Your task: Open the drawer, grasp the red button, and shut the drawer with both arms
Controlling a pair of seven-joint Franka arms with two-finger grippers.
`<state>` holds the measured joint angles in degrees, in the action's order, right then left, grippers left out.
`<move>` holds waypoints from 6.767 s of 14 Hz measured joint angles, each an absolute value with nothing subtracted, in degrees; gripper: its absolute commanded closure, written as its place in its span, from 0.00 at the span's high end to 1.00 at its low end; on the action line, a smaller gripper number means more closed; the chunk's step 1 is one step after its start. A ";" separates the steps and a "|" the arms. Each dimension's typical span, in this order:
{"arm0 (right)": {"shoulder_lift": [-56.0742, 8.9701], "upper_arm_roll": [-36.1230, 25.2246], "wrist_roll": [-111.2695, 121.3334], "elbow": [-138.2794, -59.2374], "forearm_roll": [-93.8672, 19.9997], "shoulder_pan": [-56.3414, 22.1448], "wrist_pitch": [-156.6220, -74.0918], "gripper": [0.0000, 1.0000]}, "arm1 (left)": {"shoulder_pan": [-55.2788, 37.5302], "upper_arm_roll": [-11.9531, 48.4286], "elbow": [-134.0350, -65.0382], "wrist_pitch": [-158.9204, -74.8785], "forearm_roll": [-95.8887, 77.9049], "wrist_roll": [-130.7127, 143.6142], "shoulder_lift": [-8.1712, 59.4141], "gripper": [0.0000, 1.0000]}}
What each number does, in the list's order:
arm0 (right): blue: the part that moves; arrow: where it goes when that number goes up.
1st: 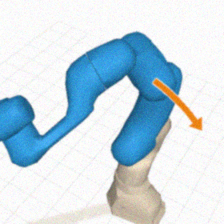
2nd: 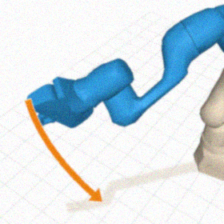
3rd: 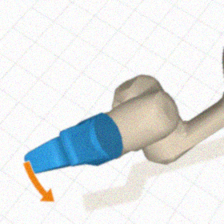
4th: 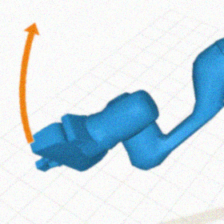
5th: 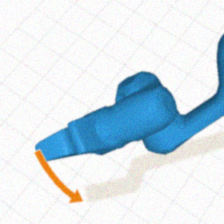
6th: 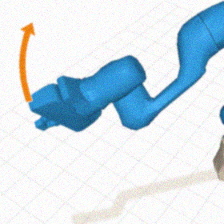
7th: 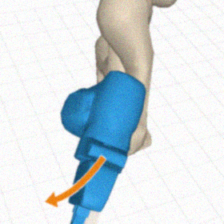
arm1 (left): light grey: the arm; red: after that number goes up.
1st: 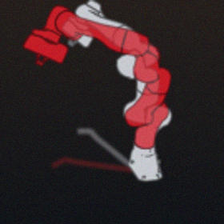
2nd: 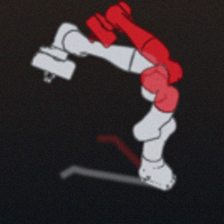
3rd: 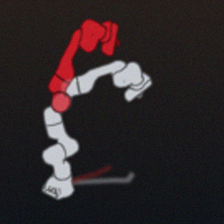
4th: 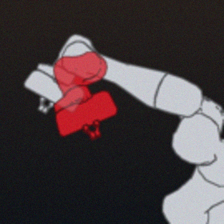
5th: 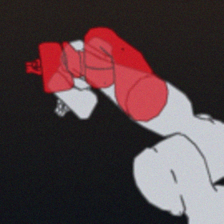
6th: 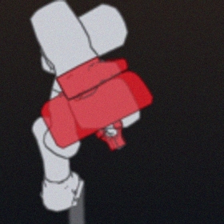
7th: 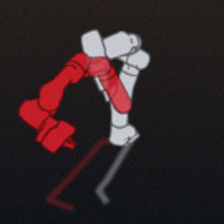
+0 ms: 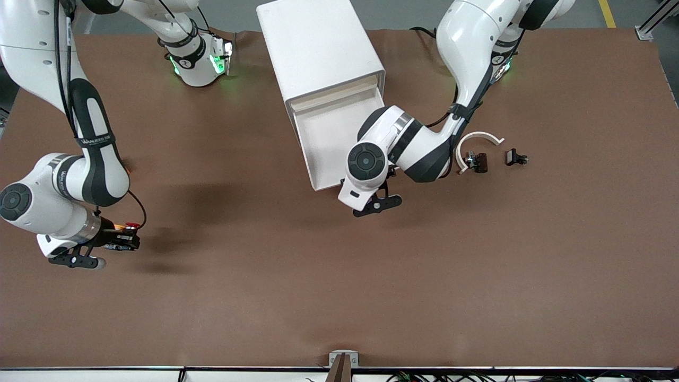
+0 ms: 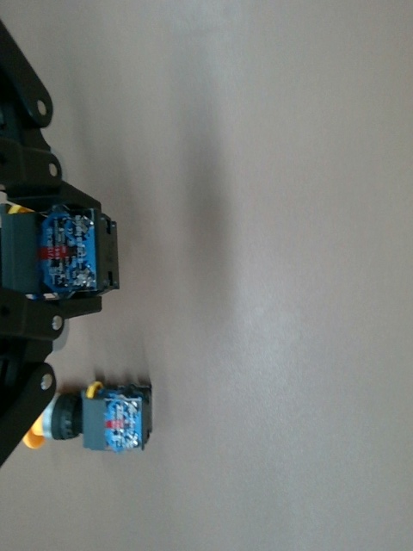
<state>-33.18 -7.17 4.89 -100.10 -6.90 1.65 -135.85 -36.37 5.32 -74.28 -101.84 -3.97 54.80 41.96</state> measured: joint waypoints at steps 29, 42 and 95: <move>-39.03 -5.93 7.98 -101.67 -9.86 3.22 -142.30 1.00 | -36.24 12.94 -78.29 -89.50 -24.44 60.80 43.24 1.00; -35.42 -5.77 8.19 -92.11 -9.86 2.61 -126.87 1.00 | -35.31 12.41 -79.41 -87.57 -32.52 61.90 44.56 1.00; -6.54 -7.06 3.70 -77.52 -2.62 2.27 -80.85 1.00 | 1.47 -7.03 -89.98 -75.16 -12.27 -1.25 9.18 1.00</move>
